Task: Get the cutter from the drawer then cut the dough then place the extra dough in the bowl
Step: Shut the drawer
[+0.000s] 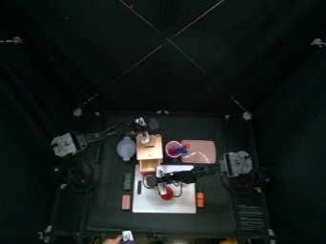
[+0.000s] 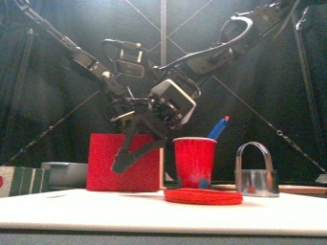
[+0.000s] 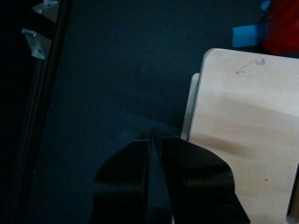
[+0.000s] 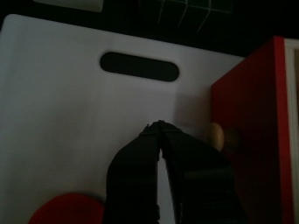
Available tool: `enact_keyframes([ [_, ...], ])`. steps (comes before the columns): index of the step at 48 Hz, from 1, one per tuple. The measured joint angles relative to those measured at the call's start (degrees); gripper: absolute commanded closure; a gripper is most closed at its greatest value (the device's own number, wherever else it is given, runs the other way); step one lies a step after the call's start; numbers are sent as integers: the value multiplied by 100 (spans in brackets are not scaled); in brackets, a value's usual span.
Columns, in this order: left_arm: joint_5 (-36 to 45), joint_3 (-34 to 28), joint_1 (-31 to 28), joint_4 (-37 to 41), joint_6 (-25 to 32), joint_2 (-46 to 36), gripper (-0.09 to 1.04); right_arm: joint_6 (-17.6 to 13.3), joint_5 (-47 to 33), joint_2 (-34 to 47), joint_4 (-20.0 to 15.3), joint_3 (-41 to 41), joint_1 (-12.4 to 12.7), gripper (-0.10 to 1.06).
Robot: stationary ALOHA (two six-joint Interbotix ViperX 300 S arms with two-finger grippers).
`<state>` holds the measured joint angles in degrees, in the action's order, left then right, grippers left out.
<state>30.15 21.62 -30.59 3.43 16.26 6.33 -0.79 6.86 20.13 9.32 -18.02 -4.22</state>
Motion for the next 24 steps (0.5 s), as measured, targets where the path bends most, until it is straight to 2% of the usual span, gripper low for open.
enact_keyframes([
  [13,18,-114,70,-88,167,123,40,-26,281,308,352,387,167,72],
  [24,9,-167,70,-97,176,185,40,-44,352,378,439,562,316,72],
])
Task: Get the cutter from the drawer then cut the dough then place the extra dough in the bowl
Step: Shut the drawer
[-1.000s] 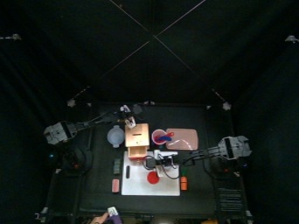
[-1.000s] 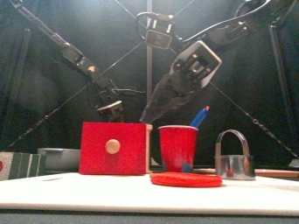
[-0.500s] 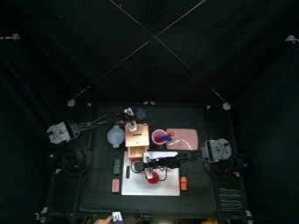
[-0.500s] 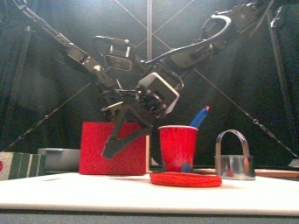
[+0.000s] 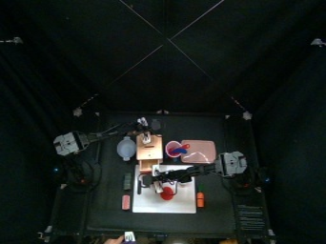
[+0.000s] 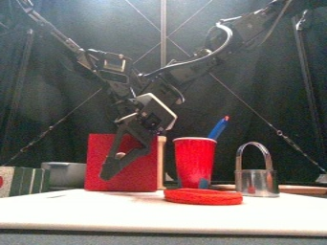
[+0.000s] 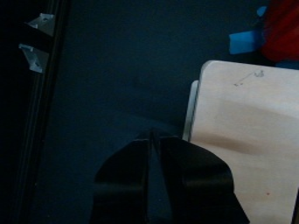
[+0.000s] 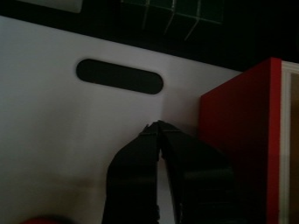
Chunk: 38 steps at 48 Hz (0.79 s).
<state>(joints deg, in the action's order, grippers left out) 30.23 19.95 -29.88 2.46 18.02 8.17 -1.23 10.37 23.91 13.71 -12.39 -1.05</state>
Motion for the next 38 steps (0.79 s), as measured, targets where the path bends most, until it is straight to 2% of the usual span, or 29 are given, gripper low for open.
enact_keyframes([
  [8,9,-62,18,70,9,35,40,-35,18,18,9,105,360,72],
  [13,0,-97,18,105,18,70,40,-26,18,18,44,132,475,72],
  [23,-35,-176,9,167,9,149,40,-26,26,132,255,299,554,72],
  [38,-202,-202,9,167,-9,185,40,-18,114,176,316,448,563,72],
])
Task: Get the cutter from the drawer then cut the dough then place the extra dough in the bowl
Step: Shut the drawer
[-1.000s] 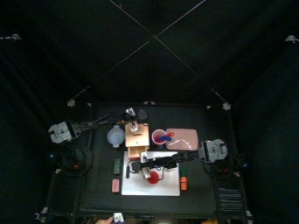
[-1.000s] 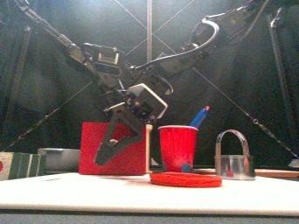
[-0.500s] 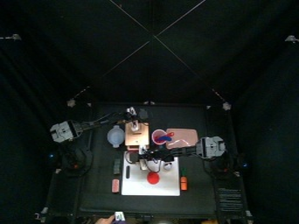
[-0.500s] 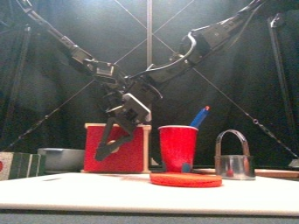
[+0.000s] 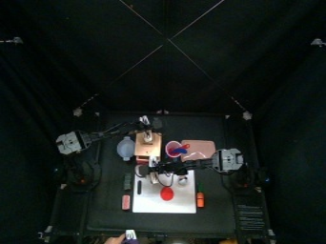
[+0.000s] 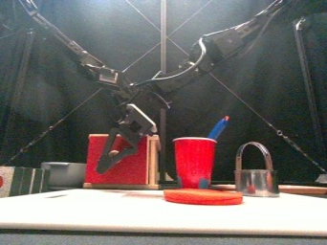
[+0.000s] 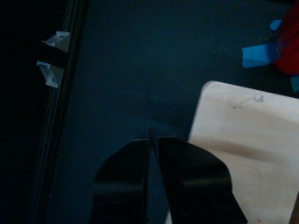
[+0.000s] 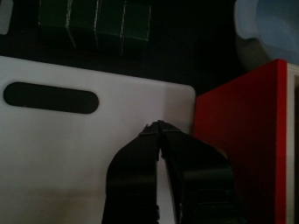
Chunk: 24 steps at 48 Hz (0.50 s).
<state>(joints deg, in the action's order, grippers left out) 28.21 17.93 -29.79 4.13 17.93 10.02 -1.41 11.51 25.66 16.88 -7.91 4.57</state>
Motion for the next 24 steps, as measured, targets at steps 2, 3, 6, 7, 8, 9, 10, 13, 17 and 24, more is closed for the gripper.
enact_keyframes([
  [2,9,9,0,0,-9,0,40,0,79,0,9,0,0,72],
  [3,0,9,0,0,-9,0,40,0,132,0,9,0,0,72],
  [6,0,18,0,0,-18,0,40,9,272,0,9,0,-9,72],
  [7,0,18,0,0,-18,-9,40,9,325,0,9,0,0,72],
  [8,0,18,0,0,-18,0,40,9,369,0,9,0,-9,72],
  [9,0,18,0,0,-18,0,40,9,404,0,9,0,-9,72],
  [10,9,9,0,0,-18,0,40,9,431,0,9,0,-9,72],
  [13,0,9,0,0,-18,26,40,0,492,0,9,0,-9,72],
  [17,-9,9,0,0,-18,44,40,0,510,-9,0,0,-44,72],
  [24,-9,0,0,0,-35,70,40,18,545,-9,-35,9,-167,72],
])
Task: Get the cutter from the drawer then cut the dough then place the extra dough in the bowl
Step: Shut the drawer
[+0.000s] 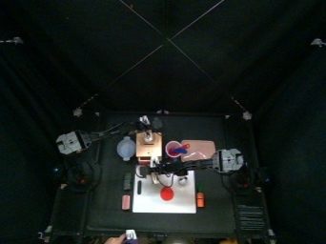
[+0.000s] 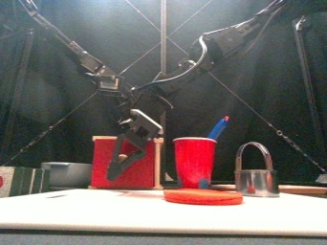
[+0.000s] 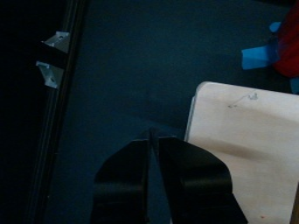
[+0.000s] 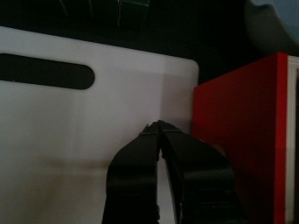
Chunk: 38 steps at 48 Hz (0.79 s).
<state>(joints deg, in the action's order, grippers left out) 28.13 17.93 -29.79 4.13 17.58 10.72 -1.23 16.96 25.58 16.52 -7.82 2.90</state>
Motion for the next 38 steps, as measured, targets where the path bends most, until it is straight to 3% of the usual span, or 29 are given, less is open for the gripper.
enact_keyframes([
  [23,-26,-18,0,-9,-9,35,40,0,35,0,-650,9,-712,72],
  [30,-53,0,9,0,-9,44,40,0,62,0,-668,-35,-773,72],
  [38,-97,18,9,-9,-9,44,40,0,88,0,-624,-88,-624,72],
])
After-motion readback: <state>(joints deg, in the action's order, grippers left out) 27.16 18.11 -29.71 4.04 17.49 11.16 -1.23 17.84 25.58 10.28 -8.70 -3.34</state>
